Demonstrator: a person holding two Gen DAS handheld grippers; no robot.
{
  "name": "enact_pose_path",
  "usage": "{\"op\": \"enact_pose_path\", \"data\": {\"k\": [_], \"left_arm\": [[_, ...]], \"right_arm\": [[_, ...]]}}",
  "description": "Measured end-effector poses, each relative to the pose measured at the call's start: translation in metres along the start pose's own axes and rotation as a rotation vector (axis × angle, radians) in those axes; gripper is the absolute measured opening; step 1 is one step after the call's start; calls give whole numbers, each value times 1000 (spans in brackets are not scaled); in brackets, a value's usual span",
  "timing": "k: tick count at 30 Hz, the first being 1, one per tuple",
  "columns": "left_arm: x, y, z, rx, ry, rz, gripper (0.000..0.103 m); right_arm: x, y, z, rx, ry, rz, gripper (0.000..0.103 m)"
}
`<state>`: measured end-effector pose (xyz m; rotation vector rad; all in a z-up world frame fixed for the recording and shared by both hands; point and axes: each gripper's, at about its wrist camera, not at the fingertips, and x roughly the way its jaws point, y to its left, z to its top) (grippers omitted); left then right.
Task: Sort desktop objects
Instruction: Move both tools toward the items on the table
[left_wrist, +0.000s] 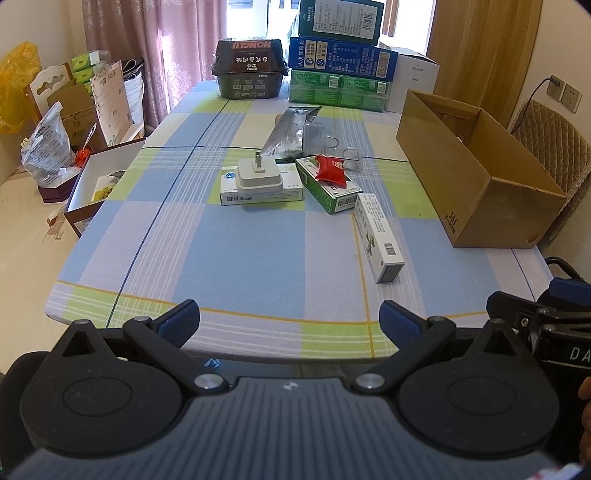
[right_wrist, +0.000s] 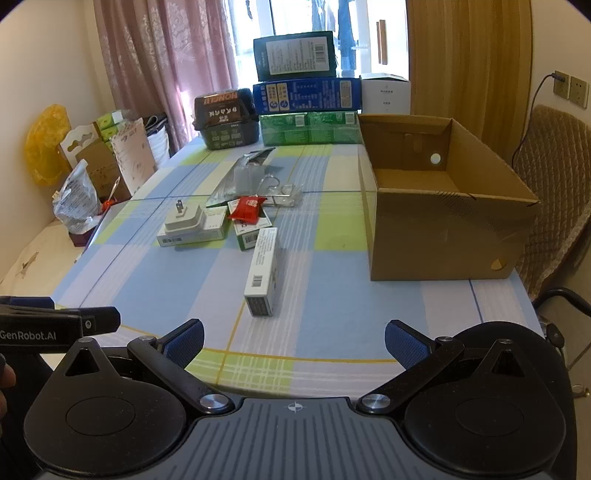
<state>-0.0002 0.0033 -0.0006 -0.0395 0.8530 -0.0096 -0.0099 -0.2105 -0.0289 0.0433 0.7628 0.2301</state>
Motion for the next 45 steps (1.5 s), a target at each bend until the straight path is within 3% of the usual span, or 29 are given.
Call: {"op": "enact_pose_path", "data": {"k": [23,41,44,45], "left_arm": [[2,4,6,18,2,-10,102],[30,32,53,132,-61,36,102],[39,33,61,143,-64,30,102],[44,34,63,144,-62,28,102]], "right_arm": [[11,5,5,-3,-2,7,101],[67,26,23,-113,-59,24,101],[84,26,24,-125,-55,26,95],[90,26,25,-129,-49,28,88]]}}
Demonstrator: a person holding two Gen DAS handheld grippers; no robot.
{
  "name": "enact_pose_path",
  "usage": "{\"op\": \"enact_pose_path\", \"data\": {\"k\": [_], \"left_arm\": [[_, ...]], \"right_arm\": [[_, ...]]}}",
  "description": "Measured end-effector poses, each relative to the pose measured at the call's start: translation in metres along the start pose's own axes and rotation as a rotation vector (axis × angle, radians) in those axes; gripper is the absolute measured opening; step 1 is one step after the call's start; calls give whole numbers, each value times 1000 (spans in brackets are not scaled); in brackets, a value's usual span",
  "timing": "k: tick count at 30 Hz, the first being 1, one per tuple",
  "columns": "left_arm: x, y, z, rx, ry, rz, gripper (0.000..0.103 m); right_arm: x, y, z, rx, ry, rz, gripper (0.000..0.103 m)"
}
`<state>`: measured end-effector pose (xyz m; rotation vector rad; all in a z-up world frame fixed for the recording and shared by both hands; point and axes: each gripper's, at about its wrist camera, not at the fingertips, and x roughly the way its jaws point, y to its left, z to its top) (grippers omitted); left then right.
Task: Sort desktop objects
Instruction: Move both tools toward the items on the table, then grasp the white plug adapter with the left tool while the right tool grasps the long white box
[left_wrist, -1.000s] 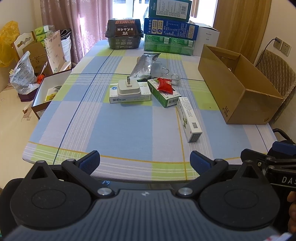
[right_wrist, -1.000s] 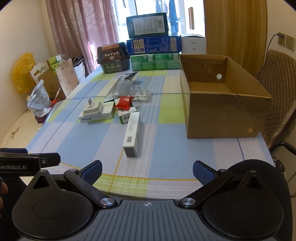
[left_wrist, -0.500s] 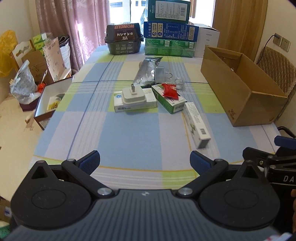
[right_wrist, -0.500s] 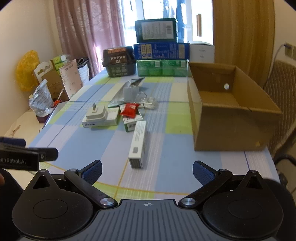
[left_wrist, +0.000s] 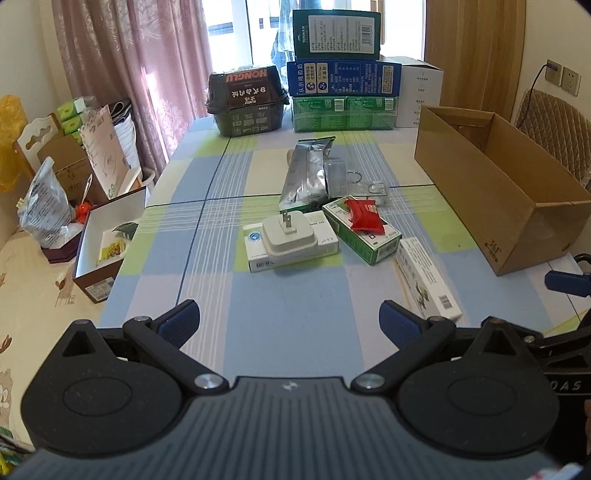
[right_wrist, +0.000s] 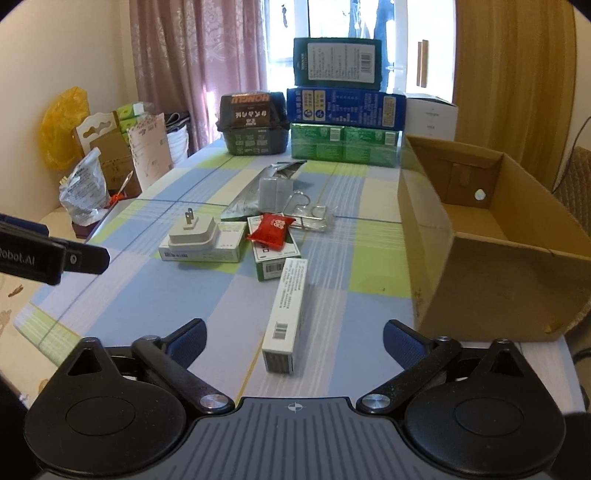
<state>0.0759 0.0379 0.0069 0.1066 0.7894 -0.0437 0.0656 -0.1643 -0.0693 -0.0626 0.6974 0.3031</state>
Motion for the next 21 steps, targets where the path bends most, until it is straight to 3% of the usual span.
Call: {"op": "enact_pose_path", "data": {"k": [5,10,21], "left_arm": [[28,2,7,5,29,-18,102],[56,3,10,25,49,-42,102],[103,6,14,16,43,-63,101]], "right_arm": [[31,-2,-2,-19,35,10,76],[58,0,1,-40,55,12,57],[101,4,4,-58,103,-6,36]]}}
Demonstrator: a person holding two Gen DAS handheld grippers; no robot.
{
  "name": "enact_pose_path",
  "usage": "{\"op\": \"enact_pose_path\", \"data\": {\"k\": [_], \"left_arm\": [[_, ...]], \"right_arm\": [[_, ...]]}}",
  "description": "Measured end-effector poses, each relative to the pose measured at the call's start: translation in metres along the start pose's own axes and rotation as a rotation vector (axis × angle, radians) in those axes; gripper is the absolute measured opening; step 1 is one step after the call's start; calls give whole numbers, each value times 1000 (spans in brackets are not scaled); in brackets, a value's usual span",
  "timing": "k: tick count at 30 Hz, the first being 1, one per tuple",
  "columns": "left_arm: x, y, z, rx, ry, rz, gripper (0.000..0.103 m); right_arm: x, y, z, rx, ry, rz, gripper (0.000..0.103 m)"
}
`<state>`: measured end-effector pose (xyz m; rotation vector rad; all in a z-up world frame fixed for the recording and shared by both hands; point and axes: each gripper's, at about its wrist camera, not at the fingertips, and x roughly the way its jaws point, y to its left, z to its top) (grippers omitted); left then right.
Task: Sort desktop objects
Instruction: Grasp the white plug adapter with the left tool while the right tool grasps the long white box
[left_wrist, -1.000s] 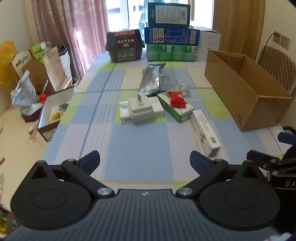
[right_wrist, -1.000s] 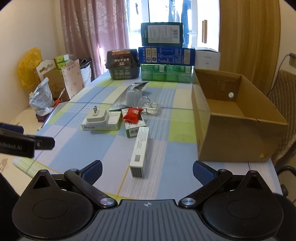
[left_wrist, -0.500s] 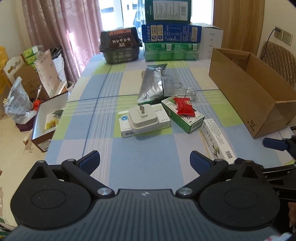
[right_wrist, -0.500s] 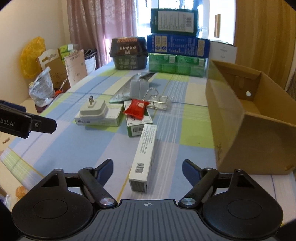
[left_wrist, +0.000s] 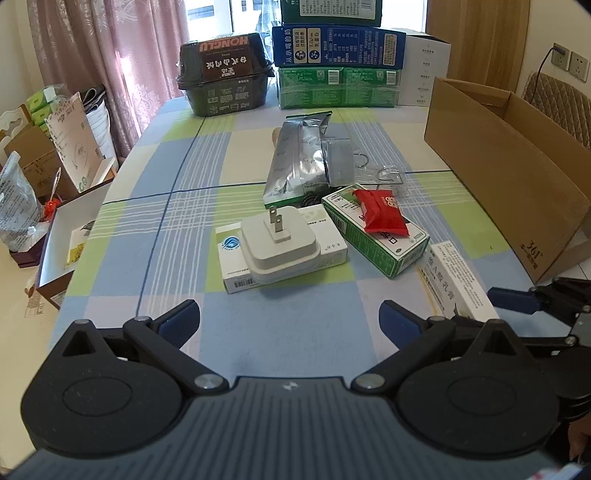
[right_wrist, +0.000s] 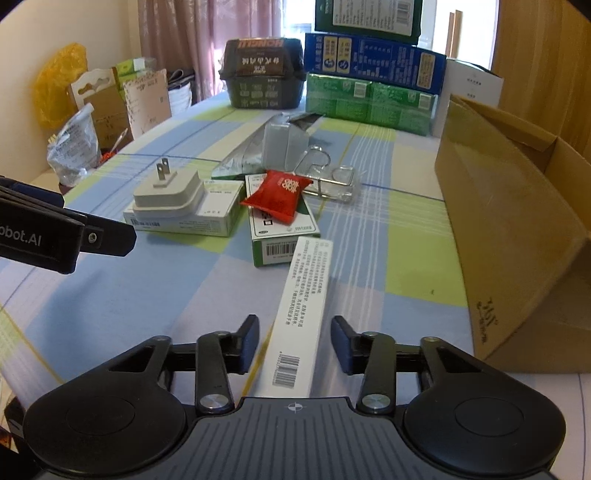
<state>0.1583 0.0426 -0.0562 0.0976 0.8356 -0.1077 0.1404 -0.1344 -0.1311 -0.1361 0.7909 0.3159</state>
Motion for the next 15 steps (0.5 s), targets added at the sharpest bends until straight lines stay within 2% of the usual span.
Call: {"op": "enact_pose_path", "data": {"k": [7,9,15], "left_arm": [[16,0,0,-25,8,-25,101],[18,0,0,-27,12,-31,101],[25,0,0,-30,26,-18,101]], "right_arm": [[14,-5,2,35,17,4,30],[15,-6,2,40,22,2,24],[8,-10,2,51,6,13,23]]}}
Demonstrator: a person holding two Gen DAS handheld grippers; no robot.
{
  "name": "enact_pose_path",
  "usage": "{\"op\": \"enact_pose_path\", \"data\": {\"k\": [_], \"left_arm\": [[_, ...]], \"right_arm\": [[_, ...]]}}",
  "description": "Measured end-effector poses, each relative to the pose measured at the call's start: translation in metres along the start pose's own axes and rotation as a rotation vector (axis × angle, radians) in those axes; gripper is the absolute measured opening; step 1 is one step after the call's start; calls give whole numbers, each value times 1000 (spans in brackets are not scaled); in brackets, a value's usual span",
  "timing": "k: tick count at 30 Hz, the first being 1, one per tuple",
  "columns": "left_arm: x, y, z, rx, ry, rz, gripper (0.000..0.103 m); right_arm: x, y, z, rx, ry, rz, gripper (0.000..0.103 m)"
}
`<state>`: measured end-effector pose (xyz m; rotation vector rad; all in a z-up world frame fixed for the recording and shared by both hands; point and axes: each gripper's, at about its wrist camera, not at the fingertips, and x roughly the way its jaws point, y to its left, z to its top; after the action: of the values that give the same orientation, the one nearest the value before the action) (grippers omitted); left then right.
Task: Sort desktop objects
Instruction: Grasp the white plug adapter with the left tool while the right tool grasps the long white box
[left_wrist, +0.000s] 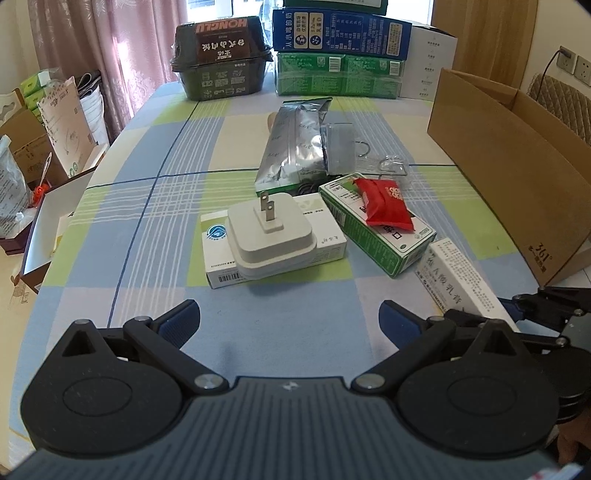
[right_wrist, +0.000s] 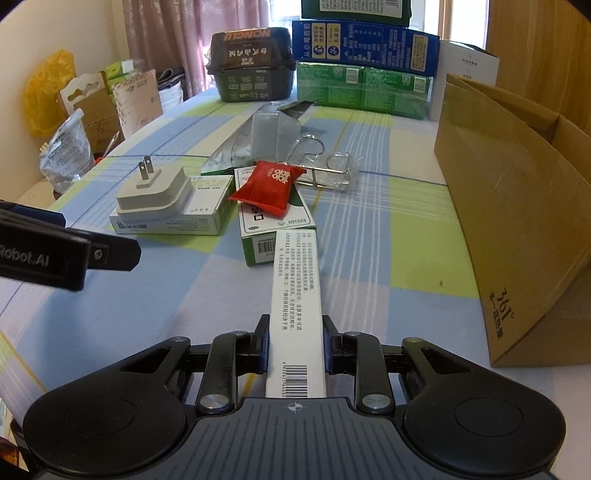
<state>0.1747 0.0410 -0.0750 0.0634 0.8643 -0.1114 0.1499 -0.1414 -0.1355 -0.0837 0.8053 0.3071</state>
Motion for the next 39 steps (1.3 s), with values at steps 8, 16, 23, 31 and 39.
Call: {"op": "enact_pose_path", "data": {"k": [8,16,23,31,39], "left_arm": [[2,-3,7,14,-21,6,101],[16,-1,24,20,-52,8,89],[37,6,35,-32,-62,17,81],[66,10,45,-85,-33,60,70],[66,11,43,-82,-25,79,61]], "right_arm": [[-19,-4,18,12,-90,-11,23],[-9,-11,50,-6,-119,-19,23],[9,-13,62,-19,-117,-24,23],[18,-19,59,-10,-95,-27,23],[18,-18,59,-4,-95,-17,23]]}}
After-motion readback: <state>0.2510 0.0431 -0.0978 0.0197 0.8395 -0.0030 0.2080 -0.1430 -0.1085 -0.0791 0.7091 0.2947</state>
